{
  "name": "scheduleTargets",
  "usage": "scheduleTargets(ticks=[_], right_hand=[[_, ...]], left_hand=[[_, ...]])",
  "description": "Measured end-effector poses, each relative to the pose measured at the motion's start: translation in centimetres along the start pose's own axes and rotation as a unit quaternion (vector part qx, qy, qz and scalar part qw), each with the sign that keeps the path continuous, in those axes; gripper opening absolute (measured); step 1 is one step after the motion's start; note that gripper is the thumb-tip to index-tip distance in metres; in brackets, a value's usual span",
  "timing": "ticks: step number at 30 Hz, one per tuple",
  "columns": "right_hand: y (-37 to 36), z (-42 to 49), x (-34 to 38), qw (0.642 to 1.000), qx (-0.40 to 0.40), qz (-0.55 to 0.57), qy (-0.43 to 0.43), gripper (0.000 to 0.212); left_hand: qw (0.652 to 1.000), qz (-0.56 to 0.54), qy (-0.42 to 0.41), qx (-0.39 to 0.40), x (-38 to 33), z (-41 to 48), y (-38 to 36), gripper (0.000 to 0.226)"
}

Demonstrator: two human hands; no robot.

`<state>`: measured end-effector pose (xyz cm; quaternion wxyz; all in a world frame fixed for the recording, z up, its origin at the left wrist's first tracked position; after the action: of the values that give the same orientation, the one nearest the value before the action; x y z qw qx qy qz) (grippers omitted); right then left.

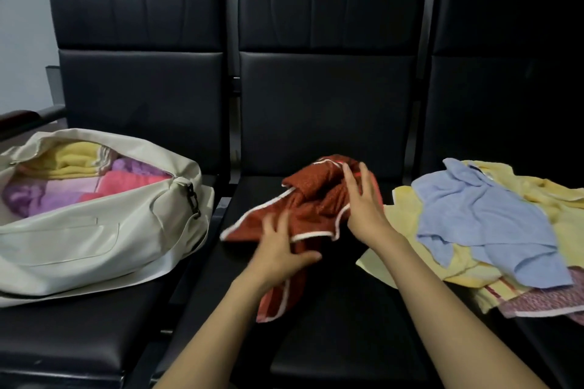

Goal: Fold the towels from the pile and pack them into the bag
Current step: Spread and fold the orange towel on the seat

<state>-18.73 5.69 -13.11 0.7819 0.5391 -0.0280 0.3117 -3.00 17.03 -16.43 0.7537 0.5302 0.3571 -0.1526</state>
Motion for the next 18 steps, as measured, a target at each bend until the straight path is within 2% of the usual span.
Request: scheduleTargets(ticks=[1,3,4,5,6,8,9,10,12,13,14,16,18], right_hand=[[-0.7,0.1,-0.8,0.999,0.039,-0.009,-0.018,0.09],[-1.8,0.1,-2.3,0.995,0.092,-0.027,-0.036,0.074],[-2.0,0.0,-2.7,0.994,0.103,-0.026,-0.037,0.062],[-2.1,-0.1,-2.9,0.993,0.11,-0.017,-0.037,0.053],[-1.9,-0.3,-2.9,0.993,0.113,-0.005,-0.035,0.046],[-1.3,-0.6,-2.5,0.995,0.101,0.006,-0.021,0.034],[-1.0,-0.8,-2.3,0.996,0.091,0.007,-0.006,0.027],[-0.7,-1.0,-2.0,0.996,0.086,0.005,0.012,0.021],[-0.2,-1.6,-1.3,0.994,0.101,-0.006,0.051,0.011],[-0.1,-1.9,-0.9,0.99,0.127,-0.016,0.065,0.013],[0.1,-2.3,-0.7,0.984,0.165,-0.017,0.066,0.019],[0.0,-3.4,-0.2,0.961,0.271,-0.016,0.046,0.03],[-0.7,-4.4,-0.2,0.932,0.346,-0.086,0.061,0.046]], left_hand=[[0.997,-0.018,-0.001,0.08,-0.5,-0.4,-1.0,0.102],[0.979,-0.084,0.002,0.187,-1.1,-0.7,-2.3,0.087],[0.973,-0.146,0.021,0.177,-1.4,-0.5,-2.3,0.071],[0.971,-0.196,0.04,0.13,-1.5,-0.1,-2.2,0.057],[0.978,-0.19,0.046,0.068,-1.1,0.6,-1.8,0.046],[0.999,-0.004,-0.018,-0.026,0.1,1.7,-1.1,0.04],[0.995,0.077,-0.058,-0.019,0.8,1.9,-1.1,0.04],[0.988,0.128,-0.082,0.021,1.5,1.9,-1.4,0.043],[0.976,0.169,-0.073,0.119,2.4,1.3,-2.2,0.055],[0.97,0.191,-0.066,0.133,2.5,1.0,-2.3,0.057],[0.968,0.213,-0.064,0.115,2.4,1.0,-2.3,0.054],[0.967,0.246,-0.049,0.041,2.0,1.3,-1.9,0.041],[0.967,0.253,-0.01,-0.003,2.0,1.3,-1.3,0.035]])
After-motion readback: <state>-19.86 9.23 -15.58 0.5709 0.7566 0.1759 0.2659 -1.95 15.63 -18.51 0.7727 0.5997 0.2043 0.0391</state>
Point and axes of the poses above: each hand's wrist, its own z-axis towards the middle knuckle, its own y-axis out of the back of the hand, x = y × z, the point moved 3 cm from there along z, towards the middle knuckle, and after that the axes turned 14 degrees about -x, right-handed, at the moved point
